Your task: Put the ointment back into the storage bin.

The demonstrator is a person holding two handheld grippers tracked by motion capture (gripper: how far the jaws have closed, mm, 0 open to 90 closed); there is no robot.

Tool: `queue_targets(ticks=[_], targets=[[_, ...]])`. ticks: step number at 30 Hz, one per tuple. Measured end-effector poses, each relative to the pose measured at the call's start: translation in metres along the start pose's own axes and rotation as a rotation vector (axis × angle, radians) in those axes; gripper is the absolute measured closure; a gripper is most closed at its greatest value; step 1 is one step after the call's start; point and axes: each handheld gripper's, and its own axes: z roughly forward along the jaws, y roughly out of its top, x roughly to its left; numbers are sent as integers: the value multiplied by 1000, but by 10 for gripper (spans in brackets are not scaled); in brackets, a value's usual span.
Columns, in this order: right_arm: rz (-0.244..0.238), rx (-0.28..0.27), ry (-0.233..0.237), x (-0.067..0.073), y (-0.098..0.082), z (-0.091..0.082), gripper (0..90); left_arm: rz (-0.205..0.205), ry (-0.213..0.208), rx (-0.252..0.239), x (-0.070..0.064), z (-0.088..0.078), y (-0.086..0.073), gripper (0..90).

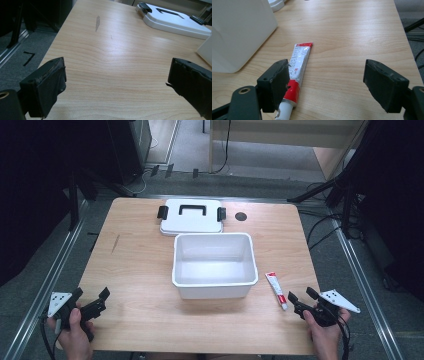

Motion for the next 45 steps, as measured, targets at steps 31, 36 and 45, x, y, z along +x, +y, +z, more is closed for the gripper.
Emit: queue_targets(ticks=[31,36,45], targets=[[-148,725,-58,39,68,23,233,19,2,5,-3,2,0,25],[-216,886,-124,52,79,42,227,10,-12,-8,-2,2,1,25],[-179,1025,-110,68,91,69,439,12,-9,-6,-3,2,1,25]])
